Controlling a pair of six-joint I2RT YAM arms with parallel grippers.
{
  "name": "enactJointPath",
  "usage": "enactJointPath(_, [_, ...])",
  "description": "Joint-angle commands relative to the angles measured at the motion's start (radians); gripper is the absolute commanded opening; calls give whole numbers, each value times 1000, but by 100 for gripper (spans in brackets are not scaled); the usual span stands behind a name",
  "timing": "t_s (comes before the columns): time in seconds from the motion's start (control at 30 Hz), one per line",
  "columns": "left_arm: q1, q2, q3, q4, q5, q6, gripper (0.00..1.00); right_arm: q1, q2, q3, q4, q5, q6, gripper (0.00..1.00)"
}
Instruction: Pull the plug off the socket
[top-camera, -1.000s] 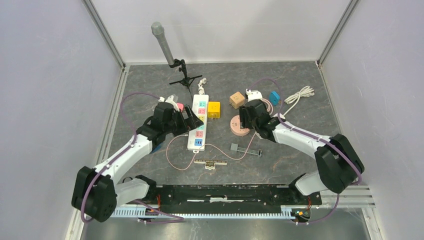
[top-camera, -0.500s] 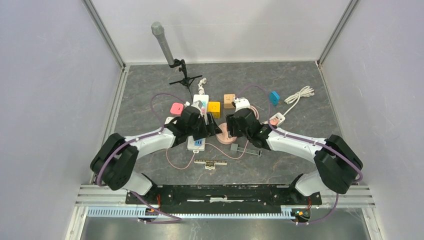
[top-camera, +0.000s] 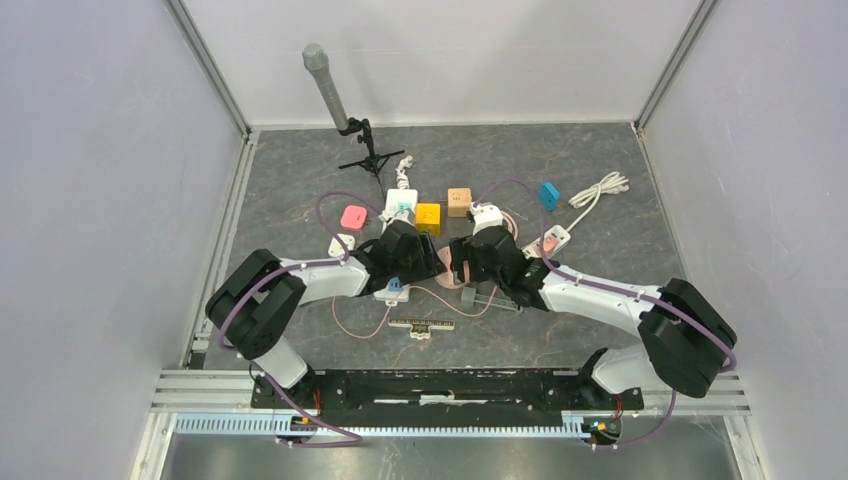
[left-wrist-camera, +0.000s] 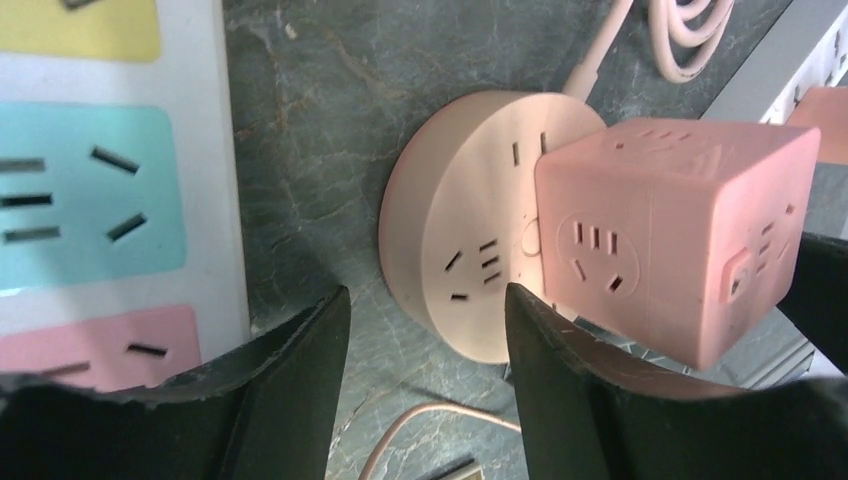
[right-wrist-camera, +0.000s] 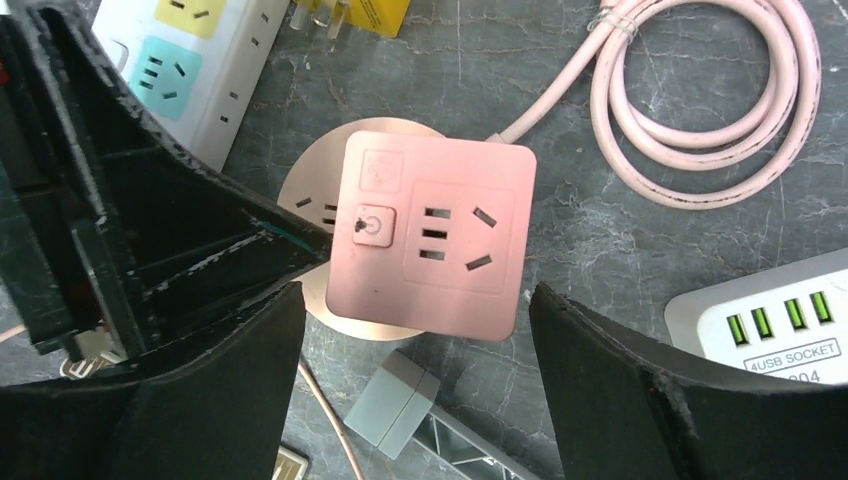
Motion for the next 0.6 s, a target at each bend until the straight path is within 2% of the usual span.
enactJointPath(0.0, [-5,48,62,62,-48,-4,63,5,18,72,24,52,-46,86])
enactJointPath(0.2, [-6,94,57,72,-55,-25,56,5,81,128,-52,117,-8,79])
enactJointPath(0.37, [-6,107,14,72,-52,-25,48,5,117,137,-40,101,-4,64])
enactJointPath(0.57, [-7,133,-33,86,-49,-12,43,6,148,118,-14,85,0,45])
